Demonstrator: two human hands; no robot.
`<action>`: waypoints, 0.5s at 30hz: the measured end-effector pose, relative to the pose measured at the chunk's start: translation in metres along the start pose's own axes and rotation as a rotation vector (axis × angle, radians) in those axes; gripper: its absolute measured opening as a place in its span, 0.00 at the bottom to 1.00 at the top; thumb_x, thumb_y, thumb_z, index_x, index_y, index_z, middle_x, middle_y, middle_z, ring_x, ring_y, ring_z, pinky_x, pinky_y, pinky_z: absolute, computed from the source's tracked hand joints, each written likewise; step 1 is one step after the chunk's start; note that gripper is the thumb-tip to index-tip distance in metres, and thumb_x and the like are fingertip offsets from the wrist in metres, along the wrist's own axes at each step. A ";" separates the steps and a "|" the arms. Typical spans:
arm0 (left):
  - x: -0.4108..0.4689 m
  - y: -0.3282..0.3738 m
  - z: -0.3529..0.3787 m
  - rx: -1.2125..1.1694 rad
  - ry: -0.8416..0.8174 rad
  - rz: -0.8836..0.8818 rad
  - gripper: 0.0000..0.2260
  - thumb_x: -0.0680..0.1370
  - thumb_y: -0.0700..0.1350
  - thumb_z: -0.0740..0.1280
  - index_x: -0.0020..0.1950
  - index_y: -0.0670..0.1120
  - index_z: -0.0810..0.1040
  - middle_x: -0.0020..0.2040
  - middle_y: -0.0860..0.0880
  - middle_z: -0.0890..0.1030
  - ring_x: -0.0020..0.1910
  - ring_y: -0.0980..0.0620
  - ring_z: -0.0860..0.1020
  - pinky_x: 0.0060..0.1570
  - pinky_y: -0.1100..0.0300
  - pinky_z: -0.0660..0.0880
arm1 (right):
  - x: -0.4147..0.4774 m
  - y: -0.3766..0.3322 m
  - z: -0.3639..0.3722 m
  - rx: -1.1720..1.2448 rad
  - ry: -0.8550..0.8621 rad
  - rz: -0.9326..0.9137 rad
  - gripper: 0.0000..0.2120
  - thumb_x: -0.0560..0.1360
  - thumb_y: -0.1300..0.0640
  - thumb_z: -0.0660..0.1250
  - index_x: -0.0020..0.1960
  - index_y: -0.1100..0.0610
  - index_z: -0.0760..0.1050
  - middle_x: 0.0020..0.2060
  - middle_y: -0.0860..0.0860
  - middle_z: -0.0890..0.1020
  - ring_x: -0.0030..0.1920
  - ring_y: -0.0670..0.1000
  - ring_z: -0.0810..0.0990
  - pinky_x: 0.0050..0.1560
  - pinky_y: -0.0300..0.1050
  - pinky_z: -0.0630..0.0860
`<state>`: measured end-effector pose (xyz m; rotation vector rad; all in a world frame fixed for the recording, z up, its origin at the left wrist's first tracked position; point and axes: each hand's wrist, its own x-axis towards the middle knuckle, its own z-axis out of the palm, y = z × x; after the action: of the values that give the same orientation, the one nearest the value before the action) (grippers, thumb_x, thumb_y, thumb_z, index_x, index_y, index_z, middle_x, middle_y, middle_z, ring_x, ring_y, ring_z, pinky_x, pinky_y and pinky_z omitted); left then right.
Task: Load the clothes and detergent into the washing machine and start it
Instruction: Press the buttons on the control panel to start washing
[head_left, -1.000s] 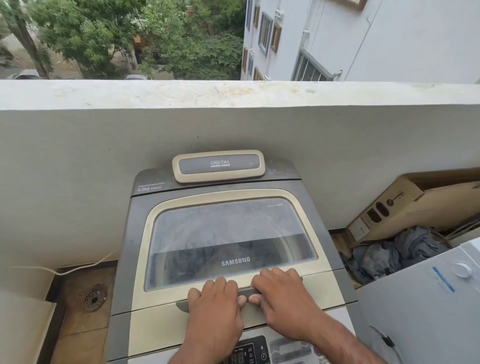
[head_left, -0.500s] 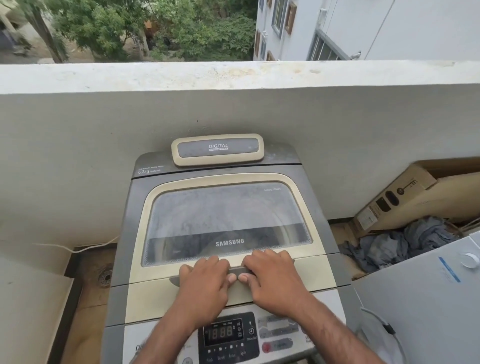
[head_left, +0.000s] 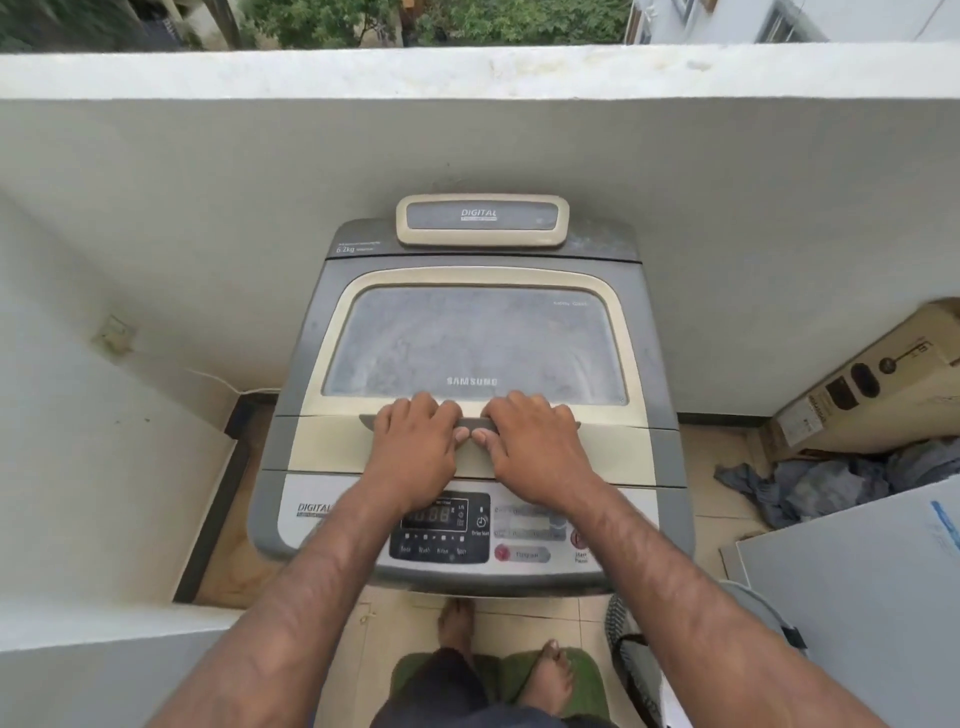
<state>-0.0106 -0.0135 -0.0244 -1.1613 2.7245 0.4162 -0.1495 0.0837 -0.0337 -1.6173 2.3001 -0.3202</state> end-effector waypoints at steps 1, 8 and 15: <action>-0.001 0.001 0.002 -0.005 0.025 -0.005 0.12 0.87 0.53 0.54 0.63 0.50 0.72 0.61 0.47 0.70 0.61 0.45 0.68 0.68 0.50 0.59 | 0.000 0.001 0.001 -0.009 0.005 -0.001 0.15 0.85 0.42 0.55 0.61 0.51 0.71 0.56 0.48 0.75 0.57 0.53 0.71 0.60 0.55 0.66; -0.007 -0.001 0.010 0.000 0.140 0.023 0.14 0.86 0.54 0.55 0.70 0.52 0.70 0.64 0.46 0.70 0.63 0.43 0.69 0.70 0.49 0.60 | -0.017 0.005 0.008 -0.047 0.061 -0.025 0.21 0.84 0.42 0.57 0.74 0.47 0.67 0.65 0.50 0.73 0.63 0.54 0.69 0.66 0.52 0.65; -0.020 -0.026 0.022 0.039 0.230 0.193 0.20 0.85 0.55 0.59 0.75 0.50 0.69 0.64 0.44 0.73 0.63 0.40 0.72 0.70 0.46 0.64 | -0.033 0.002 0.011 -0.080 0.101 0.013 0.28 0.83 0.44 0.62 0.81 0.46 0.61 0.70 0.48 0.72 0.70 0.54 0.68 0.76 0.51 0.57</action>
<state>0.0225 -0.0107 -0.0454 -0.9955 3.0430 0.2647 -0.1367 0.1152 -0.0403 -1.6592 2.4266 -0.3170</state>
